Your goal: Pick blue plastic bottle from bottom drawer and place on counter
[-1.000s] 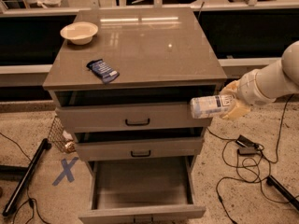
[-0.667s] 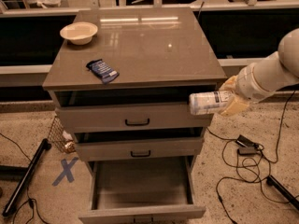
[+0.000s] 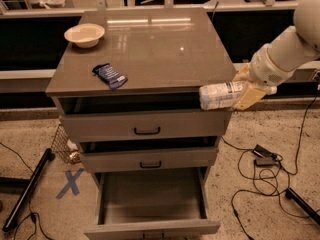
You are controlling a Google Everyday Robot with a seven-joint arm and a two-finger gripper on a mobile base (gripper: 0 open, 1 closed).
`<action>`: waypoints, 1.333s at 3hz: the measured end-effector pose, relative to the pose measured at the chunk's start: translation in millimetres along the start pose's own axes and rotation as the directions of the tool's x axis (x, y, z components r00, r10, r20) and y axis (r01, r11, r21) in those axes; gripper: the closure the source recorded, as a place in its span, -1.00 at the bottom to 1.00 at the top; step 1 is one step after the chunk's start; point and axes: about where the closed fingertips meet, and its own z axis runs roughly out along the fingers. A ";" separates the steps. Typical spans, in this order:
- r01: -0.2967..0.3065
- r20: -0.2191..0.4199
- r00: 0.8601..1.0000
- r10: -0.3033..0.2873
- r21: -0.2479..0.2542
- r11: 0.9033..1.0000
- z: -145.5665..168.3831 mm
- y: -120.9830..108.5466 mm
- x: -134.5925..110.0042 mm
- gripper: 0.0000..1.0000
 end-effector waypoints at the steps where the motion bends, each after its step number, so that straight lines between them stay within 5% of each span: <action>1: 0.015 -0.003 1.000 -0.015 -0.023 1.000 -13.8 -8.9 -12.1 1.00; 4: -0.099 0.076 0.992 0.097 0.013 0.995 0.1 -60.3 -30.5 1.00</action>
Offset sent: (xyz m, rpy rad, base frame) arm 0.0285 0.0047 0.0427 0.0353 0.0127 -0.0396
